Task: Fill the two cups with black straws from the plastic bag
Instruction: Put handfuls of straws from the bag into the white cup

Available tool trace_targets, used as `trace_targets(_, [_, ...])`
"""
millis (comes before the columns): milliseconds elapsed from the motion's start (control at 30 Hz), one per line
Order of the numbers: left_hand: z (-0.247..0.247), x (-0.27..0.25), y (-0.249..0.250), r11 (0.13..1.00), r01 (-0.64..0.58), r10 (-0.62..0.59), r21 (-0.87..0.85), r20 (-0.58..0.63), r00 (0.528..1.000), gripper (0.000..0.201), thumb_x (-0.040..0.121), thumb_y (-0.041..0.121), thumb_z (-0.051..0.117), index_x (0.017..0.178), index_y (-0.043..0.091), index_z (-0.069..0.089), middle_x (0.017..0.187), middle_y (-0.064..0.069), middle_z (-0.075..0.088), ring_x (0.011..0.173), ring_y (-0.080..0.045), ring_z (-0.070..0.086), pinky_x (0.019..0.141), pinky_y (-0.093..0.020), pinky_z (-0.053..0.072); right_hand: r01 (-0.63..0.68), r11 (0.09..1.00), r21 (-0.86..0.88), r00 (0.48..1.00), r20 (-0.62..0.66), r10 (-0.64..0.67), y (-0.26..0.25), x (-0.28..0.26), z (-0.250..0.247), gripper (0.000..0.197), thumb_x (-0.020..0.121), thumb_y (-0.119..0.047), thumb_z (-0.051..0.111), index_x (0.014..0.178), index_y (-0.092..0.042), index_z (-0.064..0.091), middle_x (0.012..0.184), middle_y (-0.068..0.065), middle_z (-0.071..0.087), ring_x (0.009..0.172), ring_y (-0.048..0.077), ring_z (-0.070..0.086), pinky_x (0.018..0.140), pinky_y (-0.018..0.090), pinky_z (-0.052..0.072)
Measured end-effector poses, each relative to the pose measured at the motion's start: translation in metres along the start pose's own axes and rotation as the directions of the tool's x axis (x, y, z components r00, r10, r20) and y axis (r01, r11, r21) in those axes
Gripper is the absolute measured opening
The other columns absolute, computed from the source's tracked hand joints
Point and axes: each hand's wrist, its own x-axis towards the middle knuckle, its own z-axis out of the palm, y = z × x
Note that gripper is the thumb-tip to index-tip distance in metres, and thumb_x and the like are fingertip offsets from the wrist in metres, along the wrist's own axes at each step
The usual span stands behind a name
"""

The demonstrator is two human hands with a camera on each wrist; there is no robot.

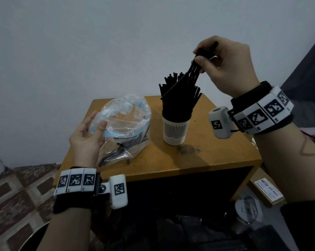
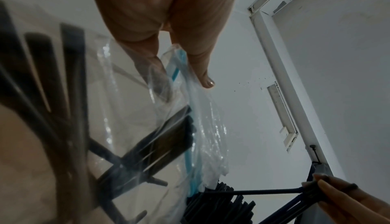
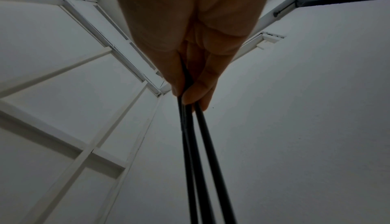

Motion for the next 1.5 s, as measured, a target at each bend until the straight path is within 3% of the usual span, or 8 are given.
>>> trace_targets(233, [0.001, 0.0, -0.001, 1.0, 0.009, -0.009, -0.011, 0.013, 1.0, 0.037, 0.083, 0.013, 0.07, 0.117, 0.023, 0.063, 0.13, -0.014, 0.06, 0.106, -0.026, 0.066, 0.066, -0.02, 0.058, 0.031, 0.997, -0.065, 0.999, -0.024, -0.033, 0.004, -0.006, 0.003, 0.014, 0.089, -0.013, 0.056, 0.101, -0.007, 0.063, 0.083, -0.01, 0.061, 0.074, 0.009, 0.065, 0.072, 0.026, 0.056])
trace_targets(400, [0.001, 0.0, -0.001, 1.0, 0.01, -0.009, -0.022, 0.015, 1.0, 0.035, 0.083, 0.012, 0.07, 0.115, 0.024, 0.064, 0.13, -0.015, 0.06, 0.091, -0.018, 0.068, 0.063, -0.018, 0.056, 0.068, 0.995, -0.072, 0.993, -0.091, -0.074, 0.005, -0.009, 0.004, 0.018, 0.091, -0.014, 0.053, 0.104, -0.004, 0.061, 0.083, -0.023, 0.055, 0.073, 0.002, 0.061, 0.071, 0.02, 0.054])
trace_targets(633, [0.003, -0.001, -0.003, 0.999, 0.021, -0.02, -0.038, 0.027, 0.999, 0.037, 0.083, 0.012, 0.069, 0.118, 0.021, 0.062, 0.13, -0.014, 0.059, 0.107, -0.026, 0.066, 0.065, -0.02, 0.058, 0.082, 0.988, -0.128, 0.997, 0.008, -0.082, 0.014, -0.012, 0.021, 0.02, 0.091, -0.015, 0.054, 0.108, -0.006, 0.06, 0.09, 0.005, 0.067, 0.076, 0.02, 0.065, 0.073, 0.034, 0.054])
trace_targets(867, [0.003, 0.001, -0.004, 0.999, 0.031, -0.029, -0.036, 0.049, 0.998, 0.04, 0.072, 0.024, 0.074, 0.111, 0.031, 0.065, 0.132, -0.012, 0.059, 0.107, -0.028, 0.066, 0.066, -0.022, 0.059, 0.066, 0.989, -0.129, 0.996, 0.074, -0.056, 0.03, -0.019, 0.048, 0.024, 0.09, -0.009, 0.058, 0.114, -0.009, 0.062, 0.088, -0.008, 0.06, 0.073, 0.003, 0.056, 0.072, 0.0, 0.042])
trace_targets(1067, [-0.001, 0.003, -0.009, 0.999, 0.034, -0.034, -0.004, 0.054, 0.998, 0.041, 0.067, 0.033, 0.077, 0.107, 0.037, 0.068, 0.133, -0.01, 0.059, 0.11, -0.026, 0.065, 0.068, -0.024, 0.059, 0.063, 0.985, -0.16, 0.996, 0.076, -0.052, 0.034, -0.016, 0.052, 0.024, 0.091, -0.009, 0.057, 0.114, -0.008, 0.062, 0.092, -0.006, 0.063, 0.075, 0.004, 0.055, 0.072, -0.002, 0.039])
trace_targets(1267, [0.003, 0.001, -0.01, 0.999, 0.048, -0.048, -0.013, 0.056, 0.997, 0.041, 0.069, 0.029, 0.076, 0.108, 0.035, 0.068, 0.13, -0.009, 0.061, 0.108, -0.024, 0.066, 0.071, -0.026, 0.059, -0.078, 0.956, -0.283, 0.978, 0.163, 0.128, 0.046, -0.028, 0.069, 0.021, 0.093, -0.022, 0.055, 0.111, -0.014, 0.063, 0.103, 0.004, 0.065, 0.096, 0.016, 0.059, 0.084, 0.023, 0.045])
trace_targets(1400, [0.002, -0.001, -0.009, 0.998, 0.059, -0.058, -0.025, 0.059, 0.997, 0.042, 0.073, 0.026, 0.075, 0.113, 0.03, 0.067, 0.131, -0.009, 0.06, 0.107, -0.022, 0.067, 0.072, -0.026, 0.059, -0.185, 0.95, -0.251, 0.968, 0.118, 0.22, 0.06, -0.037, 0.08, 0.027, 0.095, -0.024, 0.051, 0.118, -0.017, 0.062, 0.124, 0.004, 0.06, 0.125, 0.02, 0.047, 0.108, 0.039, 0.036])
trace_targets(1500, [0.002, -0.003, -0.008, 0.997, 0.057, -0.054, -0.045, 0.061, 0.997, 0.04, 0.078, 0.018, 0.072, 0.116, 0.025, 0.065, 0.13, -0.011, 0.06, 0.104, -0.021, 0.068, 0.071, -0.025, 0.059, -0.151, 0.979, -0.139, 0.983, 0.079, 0.163, 0.055, -0.044, 0.082, 0.051, 0.092, -0.014, 0.056, 0.14, -0.02, 0.039, 0.138, 0.002, 0.052, 0.129, 0.017, 0.044, 0.11, 0.033, 0.034])
